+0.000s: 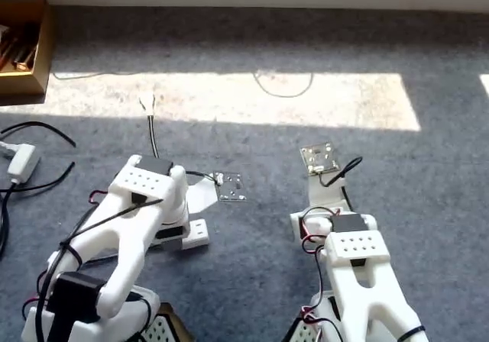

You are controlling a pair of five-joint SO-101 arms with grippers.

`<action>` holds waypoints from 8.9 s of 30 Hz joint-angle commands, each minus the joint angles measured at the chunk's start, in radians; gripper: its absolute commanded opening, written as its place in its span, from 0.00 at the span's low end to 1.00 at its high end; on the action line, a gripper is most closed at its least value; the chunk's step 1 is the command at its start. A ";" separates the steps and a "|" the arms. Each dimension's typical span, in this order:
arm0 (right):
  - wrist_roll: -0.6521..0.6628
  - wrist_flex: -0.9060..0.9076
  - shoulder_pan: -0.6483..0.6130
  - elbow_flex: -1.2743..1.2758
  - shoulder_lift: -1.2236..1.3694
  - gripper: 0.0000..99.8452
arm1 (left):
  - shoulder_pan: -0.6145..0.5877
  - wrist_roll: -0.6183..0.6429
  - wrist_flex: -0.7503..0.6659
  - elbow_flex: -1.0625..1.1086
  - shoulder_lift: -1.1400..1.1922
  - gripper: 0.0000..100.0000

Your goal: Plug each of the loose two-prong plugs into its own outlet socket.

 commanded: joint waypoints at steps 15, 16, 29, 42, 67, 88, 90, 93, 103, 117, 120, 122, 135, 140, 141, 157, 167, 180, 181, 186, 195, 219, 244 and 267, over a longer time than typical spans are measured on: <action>0.009 -0.013 -0.010 -0.004 -0.015 0.31 | -0.082 0.058 0.100 -0.188 -0.004 0.24; 0.009 -0.013 -0.010 -0.004 -0.015 0.31 | -0.091 0.071 0.114 -0.223 -0.004 0.24; 0.054 0.154 -0.252 -0.236 -0.013 0.31 | -0.731 0.776 0.094 -0.654 -0.002 0.24; -0.031 0.024 -0.572 -0.875 0.498 0.31 | -0.857 0.786 -0.180 -0.236 -0.002 0.24; -0.034 -0.371 -0.719 -0.900 0.903 0.31 | -1.199 0.786 -0.261 -0.616 -0.002 0.24; -0.032 0.099 -0.714 -1.307 1.250 0.01 | -1.173 0.779 -0.221 -0.607 0.004 0.24; -0.032 0.183 -0.682 -1.343 1.231 0.01 | -1.152 0.779 -0.224 -0.596 0.007 0.24; -0.026 0.346 -0.638 -1.409 1.148 0.01 | -1.107 0.778 -0.222 -0.564 0.001 0.24; 0.290 0.986 -0.384 -1.512 0.777 0.01 | -1.026 0.678 -0.087 -0.578 -0.001 0.24; 0.614 0.730 -0.050 -0.598 0.499 0.01 | -1.009 0.674 -0.089 -0.550 0.005 0.24; 0.674 0.702 -0.068 -0.390 0.420 0.01 | -1.000 0.674 -0.089 -0.526 0.005 0.24; 0.720 0.711 -0.091 -0.286 0.367 0.01 | -1.000 0.674 -0.089 -0.515 0.005 0.24; 0.539 0.713 -0.274 -0.397 0.177 0.09 | -1.007 0.594 -0.091 -0.490 0.007 0.24; 0.479 0.714 -0.274 -0.506 0.179 0.25 | -1.007 0.540 -0.094 -0.450 0.007 0.24; 0.468 0.719 -0.274 -0.521 0.179 0.28 | -1.007 0.537 -0.106 -0.441 0.007 0.24; 0.173 0.151 -0.435 -0.670 0.730 0.30 | -1.081 0.543 -0.298 -0.323 0.007 0.24; 0.100 0.114 -0.435 -0.817 0.903 0.23 | -1.144 0.539 -0.493 -0.194 0.005 0.24; -0.068 0.157 -0.440 -0.823 0.901 0.01 | -1.133 0.539 -0.494 -0.188 0.005 0.24; -0.068 0.179 -0.441 -0.823 0.901 0.00 | -1.133 0.539 -0.494 -0.188 0.005 0.24; -0.068 0.280 -0.452 -0.858 0.901 0.01 | -1.133 0.539 -0.493 -0.188 0.004 0.24; -0.068 0.286 -0.450 -0.855 0.908 0.01 | -1.136 0.539 -0.491 -0.188 -0.001 0.24; -0.110 0.288 -0.447 -0.789 0.908 0.08 | -1.139 0.539 -0.491 -0.188 -0.001 0.24; 0.080 0.782 -0.668 -1.504 0.541 0.01 | -0.786 0.588 -0.161 -0.495 -0.401 0.25; -0.006 -0.460 -0.584 -0.302 0.154 0.01 | -0.394 0.738 0.124 -0.509 -0.653 0.42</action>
